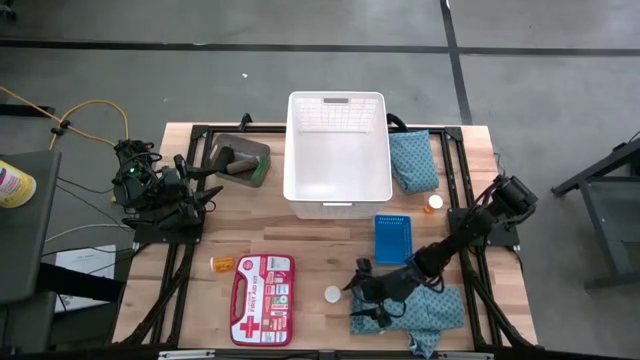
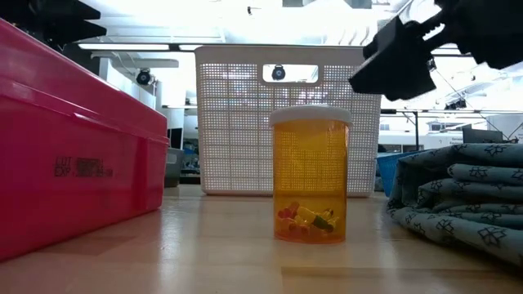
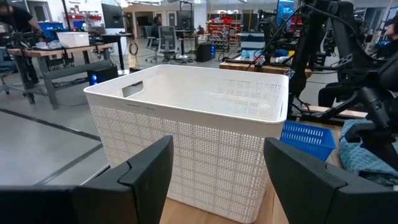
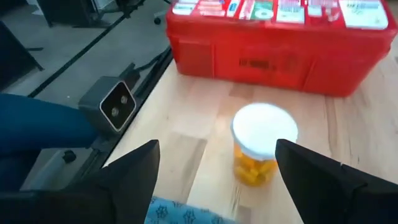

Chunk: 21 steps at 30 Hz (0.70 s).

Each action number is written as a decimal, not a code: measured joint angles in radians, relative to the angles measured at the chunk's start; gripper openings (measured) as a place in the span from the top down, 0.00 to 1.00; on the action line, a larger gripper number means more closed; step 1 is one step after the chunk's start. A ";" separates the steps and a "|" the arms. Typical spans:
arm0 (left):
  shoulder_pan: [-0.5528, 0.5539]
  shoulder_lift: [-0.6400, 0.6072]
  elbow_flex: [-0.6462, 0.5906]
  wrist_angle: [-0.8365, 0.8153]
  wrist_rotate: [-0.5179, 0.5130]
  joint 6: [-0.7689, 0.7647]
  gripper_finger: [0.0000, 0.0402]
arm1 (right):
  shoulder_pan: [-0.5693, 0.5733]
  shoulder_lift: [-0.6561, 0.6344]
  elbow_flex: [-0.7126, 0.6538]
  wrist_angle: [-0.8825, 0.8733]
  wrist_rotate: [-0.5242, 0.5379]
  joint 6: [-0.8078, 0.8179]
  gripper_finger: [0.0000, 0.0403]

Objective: Pick & place medical supplies in basket/bin
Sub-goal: Put the middle orange pill bottle into the blue bin

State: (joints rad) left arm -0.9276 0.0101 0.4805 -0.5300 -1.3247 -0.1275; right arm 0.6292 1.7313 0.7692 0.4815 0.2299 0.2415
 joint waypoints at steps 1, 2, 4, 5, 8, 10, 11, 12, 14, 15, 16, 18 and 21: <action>0.000 0.000 0.000 0.000 0.000 0.002 0.40 | -0.001 0.000 0.000 -0.016 0.001 0.010 0.23; 0.000 0.000 0.000 0.000 0.000 0.003 0.40 | -0.001 0.000 0.000 -0.030 0.003 0.022 0.23; 0.000 0.000 0.000 0.000 0.000 0.000 0.40 | -0.008 0.000 0.000 -0.046 0.006 0.041 0.23; 0.000 0.000 0.000 0.000 0.000 0.000 0.40 | -0.013 0.000 0.000 -0.056 0.007 0.051 0.23; 0.000 0.000 0.000 0.000 0.000 0.003 0.40 | -0.032 0.000 0.000 -0.090 0.011 0.079 0.23; 0.000 0.000 0.000 0.000 0.000 0.000 0.40 | -0.047 0.000 0.000 -0.096 0.011 0.100 0.23; 0.000 0.000 0.000 0.000 0.000 0.000 0.40 | -0.055 0.000 0.000 -0.105 0.011 0.104 0.23; 0.000 0.000 0.000 0.000 0.000 0.001 0.40 | -0.061 0.000 0.000 -0.115 0.012 0.107 0.23; 0.000 0.000 0.000 0.000 0.000 0.003 0.40 | -0.073 0.000 0.000 -0.118 0.011 0.107 0.23; 0.000 0.000 0.000 0.000 0.000 0.003 0.40 | -0.077 0.000 0.000 -0.117 0.011 0.107 0.23; 0.000 0.000 0.000 0.000 0.000 0.000 0.40 | -0.081 0.000 0.000 -0.117 0.012 0.108 0.23; 0.000 0.000 0.000 0.000 0.000 0.000 0.40 | -0.084 0.000 0.000 -0.118 0.021 0.126 0.23; 0.000 0.000 0.000 0.000 0.000 0.002 0.40 | -0.087 0.000 0.000 -0.123 0.024 0.146 0.23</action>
State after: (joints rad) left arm -0.9279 0.0101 0.4807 -0.5301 -1.3247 -0.1260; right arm 0.5423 1.7313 0.7692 0.3588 0.2543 0.3877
